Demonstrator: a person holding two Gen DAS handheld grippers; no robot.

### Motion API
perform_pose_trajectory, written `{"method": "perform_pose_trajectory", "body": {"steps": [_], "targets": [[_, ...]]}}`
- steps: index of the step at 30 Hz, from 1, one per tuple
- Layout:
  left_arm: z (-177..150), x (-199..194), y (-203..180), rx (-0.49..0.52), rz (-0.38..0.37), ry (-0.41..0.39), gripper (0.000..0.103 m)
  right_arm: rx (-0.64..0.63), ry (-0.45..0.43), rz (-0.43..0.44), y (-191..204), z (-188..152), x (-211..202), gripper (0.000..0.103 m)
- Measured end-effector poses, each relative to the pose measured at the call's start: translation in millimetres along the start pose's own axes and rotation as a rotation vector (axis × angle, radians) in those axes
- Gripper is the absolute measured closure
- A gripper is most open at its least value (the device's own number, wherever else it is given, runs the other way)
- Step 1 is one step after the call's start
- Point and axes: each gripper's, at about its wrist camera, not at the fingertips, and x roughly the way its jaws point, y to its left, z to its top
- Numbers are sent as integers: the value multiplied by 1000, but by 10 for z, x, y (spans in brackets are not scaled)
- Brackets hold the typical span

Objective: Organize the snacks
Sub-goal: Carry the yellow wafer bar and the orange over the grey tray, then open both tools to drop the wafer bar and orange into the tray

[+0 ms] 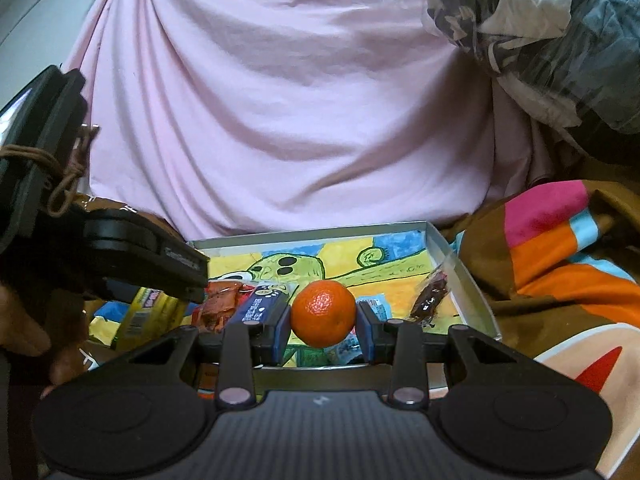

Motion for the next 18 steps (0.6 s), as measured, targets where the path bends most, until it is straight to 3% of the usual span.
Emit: {"method": "perform_pose_trajectory", "body": {"steps": [18], "targets": [[-127,144,-105,35,-7,32,53,18,64,2,0,-76,131,64]]}}
